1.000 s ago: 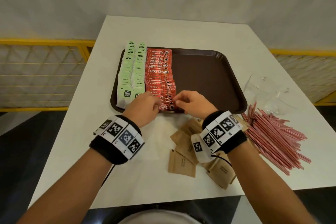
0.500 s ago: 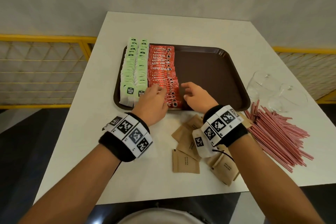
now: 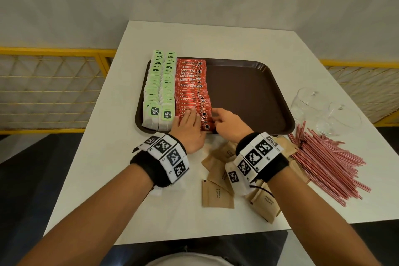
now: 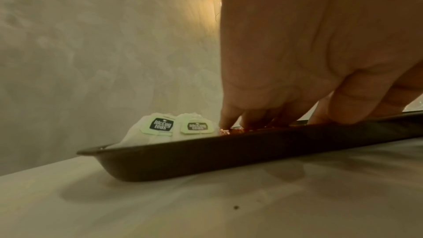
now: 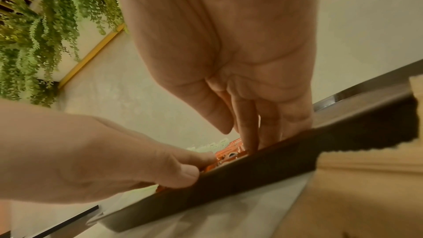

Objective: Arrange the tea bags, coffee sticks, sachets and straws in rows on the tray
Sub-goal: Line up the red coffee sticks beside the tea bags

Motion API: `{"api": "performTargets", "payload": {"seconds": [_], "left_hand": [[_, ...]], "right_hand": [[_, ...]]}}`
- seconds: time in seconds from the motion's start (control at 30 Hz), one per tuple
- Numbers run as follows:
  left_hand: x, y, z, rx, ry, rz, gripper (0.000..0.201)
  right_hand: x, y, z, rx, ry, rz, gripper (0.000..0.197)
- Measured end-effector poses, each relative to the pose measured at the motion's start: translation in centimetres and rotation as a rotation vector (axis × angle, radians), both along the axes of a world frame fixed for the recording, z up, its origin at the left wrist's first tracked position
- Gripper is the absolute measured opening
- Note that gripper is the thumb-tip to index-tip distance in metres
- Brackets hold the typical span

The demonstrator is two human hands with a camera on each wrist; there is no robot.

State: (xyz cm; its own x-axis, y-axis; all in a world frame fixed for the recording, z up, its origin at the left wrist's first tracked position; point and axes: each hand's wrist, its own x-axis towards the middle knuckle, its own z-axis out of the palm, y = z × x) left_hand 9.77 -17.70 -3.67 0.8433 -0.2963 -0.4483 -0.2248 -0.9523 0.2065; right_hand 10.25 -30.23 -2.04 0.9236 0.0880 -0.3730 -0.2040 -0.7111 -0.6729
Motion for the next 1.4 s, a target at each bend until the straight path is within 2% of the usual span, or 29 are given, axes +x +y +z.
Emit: {"api": "performTargets", "payload": {"seconds": [0.3,0.43,0.57,0.7,0.77,0.87,1.0,1.17,1.33,1.4], "left_hand": [[0.0,0.2,0.0,-0.026,-0.038,0.005,0.061],[-0.7,0.5,1.2,-0.133,-0.112,0.043,0.064],[-2.3,0.8,2.7,-0.259,-0.151,0.115,0.064],[-3.9,1.9,3.2,-0.416,-0.133,0.186,0.052],[-3.6,1.8,3.3,-0.394,-0.121,0.204,0.049],[-1.0,0.5,3.6,-0.378,-0.135,0.229,0.05],[5.0,-1.8,3.0,-0.195,-0.256,0.232,0.056],[9.8,-3.6,1.4,0.005,-0.226,0.318,0.057],[11.6,-3.8,-0.6,0.042,-0.154,0.373,0.06],[12.0,-3.7,-0.8,0.049,-0.141,0.389,0.06]], "right_hand": [[-0.4,-0.2,0.3,-0.055,-0.002,0.057,0.045],[-1.0,-1.7,1.1,-0.012,-0.077,0.064,0.049],[-1.3,-4.1,2.1,0.098,-0.14,0.078,0.044],[-1.2,-6.0,2.7,0.208,-0.14,0.08,0.04],[-0.1,-6.0,2.8,0.256,-0.083,0.067,0.039],[3.0,-4.8,2.6,0.449,0.039,-0.04,0.043],[7.5,-2.9,2.8,0.653,0.109,-0.201,0.058],[10.1,-1.2,2.1,0.591,0.115,-0.211,0.073],[11.3,-0.4,1.2,0.572,0.09,-0.164,0.058],[11.5,-0.2,1.0,0.586,0.11,-0.151,0.058]]}}
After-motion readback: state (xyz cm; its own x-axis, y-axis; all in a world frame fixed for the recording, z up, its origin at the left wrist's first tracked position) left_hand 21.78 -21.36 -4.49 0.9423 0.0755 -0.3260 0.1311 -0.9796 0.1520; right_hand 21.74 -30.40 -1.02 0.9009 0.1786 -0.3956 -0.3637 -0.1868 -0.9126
